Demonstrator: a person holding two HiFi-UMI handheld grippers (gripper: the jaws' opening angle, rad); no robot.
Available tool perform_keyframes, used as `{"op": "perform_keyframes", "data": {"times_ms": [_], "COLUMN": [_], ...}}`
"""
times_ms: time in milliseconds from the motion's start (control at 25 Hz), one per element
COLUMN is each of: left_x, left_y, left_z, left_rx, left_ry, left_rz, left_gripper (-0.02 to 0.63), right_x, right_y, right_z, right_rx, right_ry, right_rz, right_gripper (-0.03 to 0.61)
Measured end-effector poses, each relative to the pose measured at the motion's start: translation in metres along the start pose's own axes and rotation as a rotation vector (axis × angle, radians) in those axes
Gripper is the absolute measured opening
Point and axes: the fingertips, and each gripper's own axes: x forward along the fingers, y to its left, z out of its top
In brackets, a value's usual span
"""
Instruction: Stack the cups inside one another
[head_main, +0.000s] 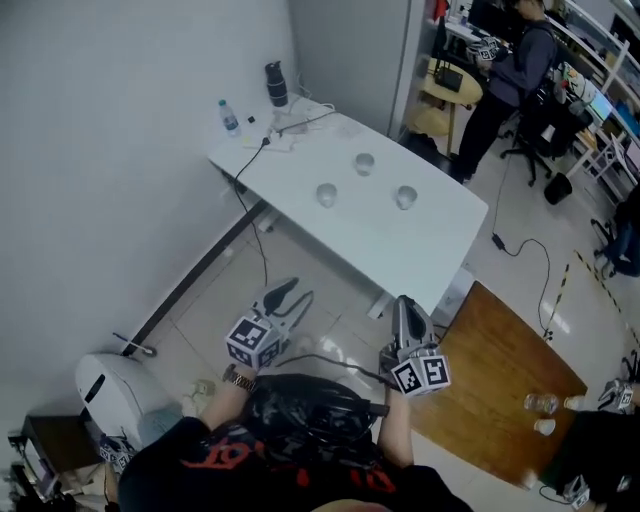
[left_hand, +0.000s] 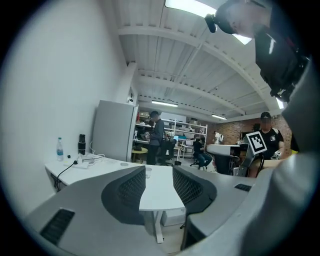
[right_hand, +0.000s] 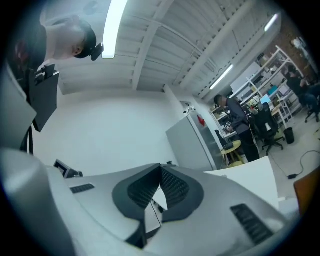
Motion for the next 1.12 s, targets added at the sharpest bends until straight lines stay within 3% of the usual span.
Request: {"op": "perform_keyframes", "data": {"times_ms": [360,640,760,1000,1120], "left_x": [-0.013,-0.021,-0.022,0.005,0.026], "left_y": [0.079,0.163,0.191,0.228,0.244], "left_z": [0.006,0.015,0.015,0.009,0.021], "left_rx": [-0.040,-0.035,-0.063,-0.111,-0.140], "left_ry": [-0.046,-0.047,-0.053,-0.035,-0.078], "left_rz": [0.003,0.010,0.024,0.041,0.025], "left_gripper": [0.176,0.176,0.175,0.175,0.175], "right_x": [0.076,0.144,0.163,0.208,0.242], "right_y": [0.051,0.083,0.083,0.068,0.056], "right_z": [-0.029,-0.057,-0.075,-0.091,-0.092], "right_rx": [0.021,-0.017,-0.046,-0.071,-0.091], "right_ry": [0.010,0.072,0.125,0.173,0.182], "right_rz": [0.080,0.062,0.032,0.052,0.071], "right_gripper": [0.008,0.008,0.008,0.043,0.043]}}
